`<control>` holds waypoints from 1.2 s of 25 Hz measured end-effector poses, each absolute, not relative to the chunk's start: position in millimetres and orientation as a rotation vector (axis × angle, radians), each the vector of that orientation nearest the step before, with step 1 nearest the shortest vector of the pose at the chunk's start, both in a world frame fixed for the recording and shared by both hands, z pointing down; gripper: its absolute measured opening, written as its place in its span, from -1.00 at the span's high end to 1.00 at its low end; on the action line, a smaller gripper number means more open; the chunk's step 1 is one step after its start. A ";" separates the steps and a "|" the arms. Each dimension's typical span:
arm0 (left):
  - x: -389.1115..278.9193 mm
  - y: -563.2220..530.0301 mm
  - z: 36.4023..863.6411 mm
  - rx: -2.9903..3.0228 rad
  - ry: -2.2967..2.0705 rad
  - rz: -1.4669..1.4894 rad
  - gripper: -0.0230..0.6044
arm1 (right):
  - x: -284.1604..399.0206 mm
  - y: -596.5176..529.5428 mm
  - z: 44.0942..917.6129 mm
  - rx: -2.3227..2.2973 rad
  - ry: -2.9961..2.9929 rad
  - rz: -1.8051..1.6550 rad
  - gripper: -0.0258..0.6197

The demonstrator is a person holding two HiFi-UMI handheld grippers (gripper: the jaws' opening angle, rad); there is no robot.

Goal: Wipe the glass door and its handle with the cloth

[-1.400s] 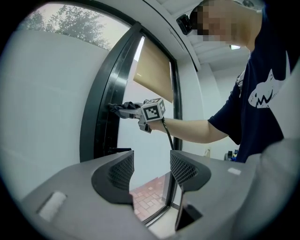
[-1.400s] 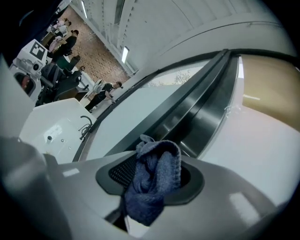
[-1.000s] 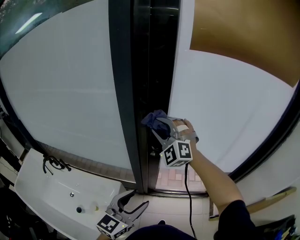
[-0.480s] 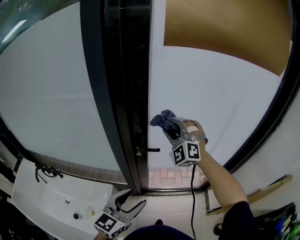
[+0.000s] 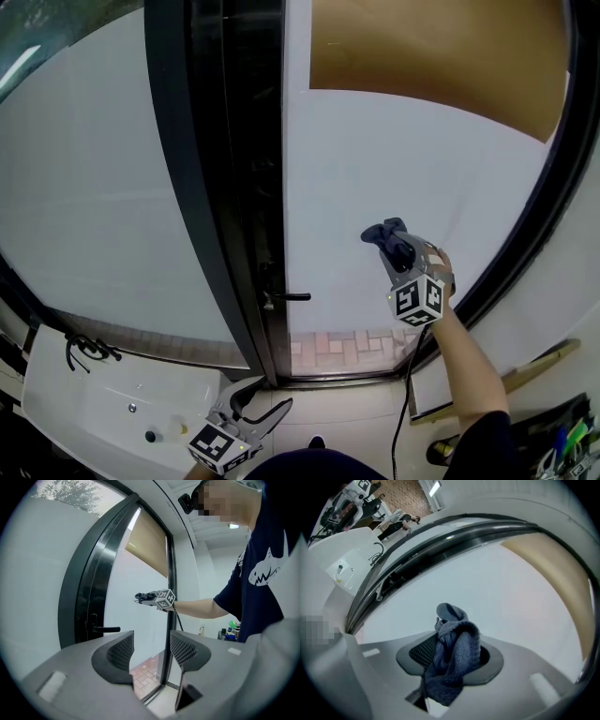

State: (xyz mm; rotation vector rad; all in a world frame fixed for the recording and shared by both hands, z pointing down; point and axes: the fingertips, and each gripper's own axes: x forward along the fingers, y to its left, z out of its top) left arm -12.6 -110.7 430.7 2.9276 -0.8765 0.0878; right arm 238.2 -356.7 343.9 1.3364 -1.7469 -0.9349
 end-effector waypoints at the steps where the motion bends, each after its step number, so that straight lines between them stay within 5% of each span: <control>1: -13.0 -109.9 430.3 2.925 -0.877 0.089 0.17 | 247.2 -356.0 343.2 1.362 -1.744 -0.909 0.40; 6: -20.0 -106.8 436.4 2.915 -0.886 0.086 0.17 | 234.4 -344.9 332.2 1.397 -1.824 -0.903 0.40; 19: -44.4 -104.4 434.7 2.871 -1.004 0.092 0.17 | -22.6 -348.1 344.4 0.899 -2.051 -1.170 0.40; 30: -43.9 -109.8 434.8 2.896 -0.977 0.080 0.17 | 41.4 -369.4 370.5 0.993 -1.941 -1.035 0.40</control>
